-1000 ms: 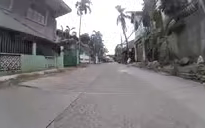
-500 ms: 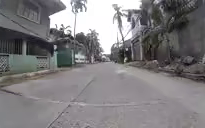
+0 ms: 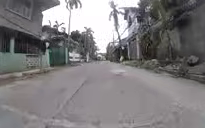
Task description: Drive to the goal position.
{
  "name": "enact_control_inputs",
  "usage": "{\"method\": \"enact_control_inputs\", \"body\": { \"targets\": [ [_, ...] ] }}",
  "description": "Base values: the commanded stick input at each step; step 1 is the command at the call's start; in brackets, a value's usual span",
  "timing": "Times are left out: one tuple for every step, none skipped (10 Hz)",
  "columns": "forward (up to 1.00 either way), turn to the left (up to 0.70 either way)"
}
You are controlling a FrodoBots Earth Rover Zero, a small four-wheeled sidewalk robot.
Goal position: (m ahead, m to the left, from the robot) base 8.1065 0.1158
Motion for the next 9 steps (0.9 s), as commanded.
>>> {"method": "enact_control_inputs", "body": {
  "targets": [
    [1.0,-0.15],
    [1.0,-0.15],
    [1.0,-0.15],
    [1.0,-0.15],
    [1.0,-0.15],
    [1.0,-0.15],
    [1.0,-0.15],
    [1.0,-0.15],
    [1.0,-0.15]
  ]
}}
